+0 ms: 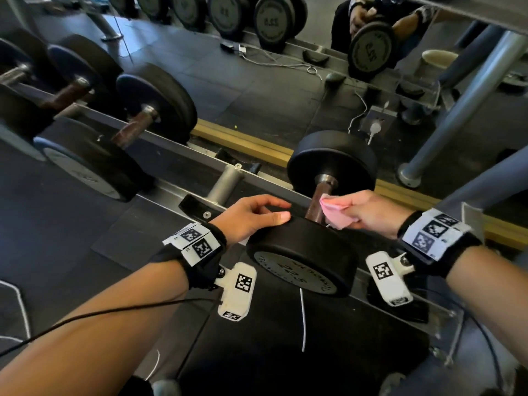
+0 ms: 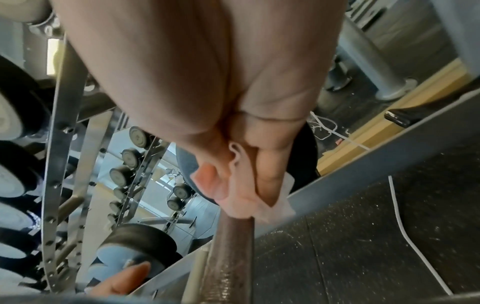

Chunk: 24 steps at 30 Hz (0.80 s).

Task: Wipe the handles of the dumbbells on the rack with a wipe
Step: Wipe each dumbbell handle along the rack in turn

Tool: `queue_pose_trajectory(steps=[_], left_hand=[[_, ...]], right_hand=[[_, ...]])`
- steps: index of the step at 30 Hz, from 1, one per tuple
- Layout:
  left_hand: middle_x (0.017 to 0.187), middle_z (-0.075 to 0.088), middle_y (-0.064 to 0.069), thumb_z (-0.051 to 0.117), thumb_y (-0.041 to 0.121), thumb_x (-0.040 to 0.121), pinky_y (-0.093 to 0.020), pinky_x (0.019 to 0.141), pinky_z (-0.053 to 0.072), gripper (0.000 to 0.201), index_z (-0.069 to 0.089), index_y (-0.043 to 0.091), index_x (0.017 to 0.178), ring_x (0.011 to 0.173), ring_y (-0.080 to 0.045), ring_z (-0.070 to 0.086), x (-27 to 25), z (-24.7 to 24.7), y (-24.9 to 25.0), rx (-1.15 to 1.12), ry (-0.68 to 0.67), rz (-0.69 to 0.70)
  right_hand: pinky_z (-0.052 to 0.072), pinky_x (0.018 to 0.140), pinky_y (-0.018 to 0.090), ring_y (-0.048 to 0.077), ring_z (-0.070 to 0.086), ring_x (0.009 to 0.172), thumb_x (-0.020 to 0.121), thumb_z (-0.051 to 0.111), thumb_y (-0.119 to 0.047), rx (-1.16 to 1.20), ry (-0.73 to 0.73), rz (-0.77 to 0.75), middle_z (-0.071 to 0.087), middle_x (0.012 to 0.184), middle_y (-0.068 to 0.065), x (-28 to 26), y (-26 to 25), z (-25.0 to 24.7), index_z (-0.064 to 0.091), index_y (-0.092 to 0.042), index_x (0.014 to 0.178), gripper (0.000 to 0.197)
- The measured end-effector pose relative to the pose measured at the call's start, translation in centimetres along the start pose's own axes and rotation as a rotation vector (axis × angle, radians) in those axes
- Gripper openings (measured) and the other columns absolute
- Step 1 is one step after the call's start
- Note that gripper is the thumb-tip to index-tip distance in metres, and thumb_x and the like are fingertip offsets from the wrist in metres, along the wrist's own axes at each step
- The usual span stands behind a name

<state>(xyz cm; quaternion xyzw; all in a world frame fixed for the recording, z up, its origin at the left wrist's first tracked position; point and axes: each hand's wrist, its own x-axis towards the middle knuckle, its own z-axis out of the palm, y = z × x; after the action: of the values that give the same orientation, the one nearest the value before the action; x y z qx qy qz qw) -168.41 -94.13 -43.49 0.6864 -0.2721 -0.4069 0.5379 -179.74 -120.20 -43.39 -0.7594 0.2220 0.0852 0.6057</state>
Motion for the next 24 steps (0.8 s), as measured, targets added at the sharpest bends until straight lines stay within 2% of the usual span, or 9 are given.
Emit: queue_pose_trajectory(steps=[2, 4, 7, 9, 12, 16, 19, 21, 24], left_hand=[[0.076, 0.062, 0.004, 0.073, 0.05, 0.069, -0.029, 0.082, 0.053, 0.05, 0.069, 0.031, 0.115, 0.081, -0.012, 0.065, 0.1, -0.1, 0.1, 0.018, 0.002, -0.005], [0.083, 0.062, -0.001, 0.074, 0.05, 0.071, -0.03, 0.086, 0.054, 0.049, 0.069, 0.029, 0.115, 0.083, -0.014, 0.066, 0.1, -0.2, 0.1, 0.047, -0.002, -0.009], [0.088, 0.067, 0.004, 0.077, 0.046, 0.078, -0.025, 0.084, 0.054, 0.037, 0.069, 0.031, 0.111, 0.082, -0.006, 0.068, 0.0, -0.6, 0.6, 0.163, -0.024, 0.008], [0.092, 0.071, 0.006, 0.079, 0.043, 0.078, -0.026, 0.087, 0.053, 0.037, 0.069, 0.029, 0.111, 0.086, -0.006, 0.068, -0.1, -1.6, 1.6, 0.299, -0.054, 0.048], [0.097, 0.074, 0.0, 0.077, 0.034, 0.082, -0.034, 0.095, 0.052, 0.033, 0.069, 0.023, 0.112, 0.095, -0.015, 0.069, -1.0, -5.7, 3.5, 0.387, -0.063, 0.104], [0.093, 0.072, 0.008, 0.072, 0.034, 0.086, -0.034, 0.097, 0.051, 0.023, 0.07, 0.03, 0.109, 0.093, -0.006, 0.067, -3.5, -15.6, 5.7, 0.493, 0.089, 0.145], [0.088, 0.072, 0.013, 0.073, 0.033, 0.086, -0.029, 0.094, 0.05, 0.019, 0.071, 0.032, 0.104, 0.087, 0.0, 0.067, -5.3, -23.3, 7.1, 0.551, 0.249, 0.138], [0.086, 0.072, 0.014, 0.075, 0.032, 0.084, -0.029, 0.094, 0.05, 0.018, 0.071, 0.034, 0.101, 0.085, 0.0, 0.067, -6.4, -27.8, 7.3, 0.566, 0.379, 0.131], [0.092, 0.071, 0.017, 0.077, 0.03, 0.082, -0.032, 0.098, 0.049, 0.019, 0.071, 0.033, 0.1, 0.091, 0.003, 0.064, -7.6, -32.6, 6.7, 0.622, 0.576, 0.109]], right_hand=[[0.053, 0.092, 0.037, 0.023, 0.07, 0.103, 0.077, 0.075, -0.039, -0.09, -0.047, 0.042, 0.074, 0.107, 0.009, -0.8, -0.4, 0.1, 0.078, -0.025, 0.103, 0.029], [0.056, 0.088, 0.034, 0.023, 0.071, 0.099, 0.076, 0.076, -0.043, -0.162, -0.097, 0.097, 0.074, 0.105, 0.012, -1.6, -1.2, 0.5, 0.078, -0.022, 0.105, 0.036], [0.056, 0.081, 0.029, 0.022, 0.068, 0.094, 0.086, 0.065, -0.014, -0.298, -0.156, 0.156, 0.073, 0.105, 0.012, -2.3, -3.2, 0.9, 0.077, -0.019, 0.108, 0.025], [0.055, 0.078, 0.028, 0.018, 0.069, 0.09, 0.091, 0.053, 0.003, -0.418, -0.082, 0.123, 0.075, 0.096, 0.005, -2.3, -5.1, 0.8, 0.077, -0.018, 0.108, 0.036], [0.054, 0.072, 0.029, 0.017, 0.071, 0.082, 0.093, 0.048, 0.004, -0.365, 0.026, 0.064, 0.076, 0.09, 0.005, -1.4, -7.8, 0.7, 0.078, -0.022, 0.095, 0.039], [0.053, 0.065, 0.025, 0.014, 0.07, 0.075, 0.09, 0.049, 0.005, -0.309, 0.05, -0.031, 0.076, 0.089, 0.01, 1.6, -12.2, 2.7, 0.08, -0.024, 0.087, 0.042], [0.05, 0.072, 0.031, 0.019, 0.067, 0.077, 0.077, 0.061, -0.018, -0.297, -0.037, -0.089, 0.074, 0.086, 0.012, 4.9, -16.9, 6.7, 0.076, -0.011, 0.093, 0.023], [0.052, 0.063, 0.027, 0.016, 0.067, 0.07, 0.061, 0.067, -0.033, -0.279, -0.087, -0.09, 0.072, 0.078, 0.009, 8.3, -20.5, 9.9, 0.073, -0.003, 0.093, 0.044], [0.049, 0.051, 0.019, 0.013, 0.066, 0.06, 0.08, 0.071, -0.024, -0.275, -0.119, -0.145, 0.07, 0.068, 0.004, 13.3, -25.0, 16.1, 0.074, -0.005, 0.086, 0.02]])
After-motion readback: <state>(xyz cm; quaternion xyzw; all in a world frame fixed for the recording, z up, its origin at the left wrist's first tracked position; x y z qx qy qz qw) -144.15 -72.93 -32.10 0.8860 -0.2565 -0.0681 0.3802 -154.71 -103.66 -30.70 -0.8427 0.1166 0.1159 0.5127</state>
